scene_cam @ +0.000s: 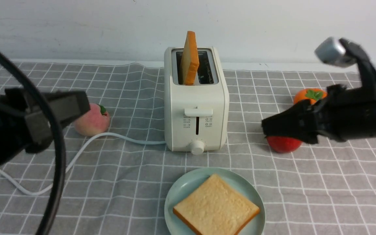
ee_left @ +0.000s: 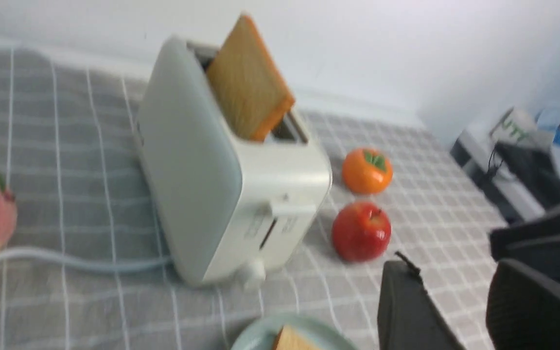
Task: Take toasted bread from bread machine on grey coffee table place on plate.
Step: 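Reach for a toast slice standing in the toaster with the left gripper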
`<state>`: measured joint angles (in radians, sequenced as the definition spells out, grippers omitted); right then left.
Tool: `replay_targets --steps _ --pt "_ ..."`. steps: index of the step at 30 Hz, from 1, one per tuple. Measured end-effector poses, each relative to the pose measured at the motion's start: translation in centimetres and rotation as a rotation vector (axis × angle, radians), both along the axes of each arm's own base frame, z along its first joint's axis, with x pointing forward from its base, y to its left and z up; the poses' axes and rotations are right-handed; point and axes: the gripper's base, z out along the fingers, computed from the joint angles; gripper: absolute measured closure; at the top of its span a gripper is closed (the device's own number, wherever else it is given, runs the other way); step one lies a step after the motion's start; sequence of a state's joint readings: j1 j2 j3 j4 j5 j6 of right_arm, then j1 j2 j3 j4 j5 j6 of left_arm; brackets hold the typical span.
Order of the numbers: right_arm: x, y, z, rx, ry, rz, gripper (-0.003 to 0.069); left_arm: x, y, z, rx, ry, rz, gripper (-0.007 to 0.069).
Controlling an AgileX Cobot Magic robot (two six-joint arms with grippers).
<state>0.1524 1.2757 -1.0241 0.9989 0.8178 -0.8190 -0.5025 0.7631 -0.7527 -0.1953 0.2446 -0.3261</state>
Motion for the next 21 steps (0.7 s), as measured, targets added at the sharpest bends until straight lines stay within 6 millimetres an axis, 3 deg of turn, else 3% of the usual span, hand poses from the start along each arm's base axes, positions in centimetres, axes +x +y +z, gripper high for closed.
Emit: replay_targets --steps 3,8,10,11,15,21 --pt "-2.0 -1.7 3.2 -0.02 -0.031 -0.022 0.0245 2.5 -1.2 -0.1 0.022 0.002 0.009 0.038" --pt "-6.3 -2.2 6.0 -0.027 -0.113 -0.019 0.0252 8.4 -4.7 -0.1 0.171 0.18 -0.028 0.038" --pt "-7.1 -2.3 6.2 -0.024 -0.124 -0.019 0.0252 9.9 -5.6 0.3 0.208 0.227 -0.04 0.038" --pt "-8.4 -2.4 6.6 -0.022 -0.138 -0.026 0.0252 11.7 -6.7 1.6 0.245 0.255 -0.052 0.0378" --pt "-10.2 -2.8 6.5 -0.042 -0.14 -0.058 0.0254 16.2 -9.6 2.6 0.377 0.363 -0.065 0.0351" --pt "-11.1 -3.4 5.1 -0.074 -0.076 -0.122 0.0255 19.8 -14.3 1.9 0.495 0.375 0.071 0.0251"
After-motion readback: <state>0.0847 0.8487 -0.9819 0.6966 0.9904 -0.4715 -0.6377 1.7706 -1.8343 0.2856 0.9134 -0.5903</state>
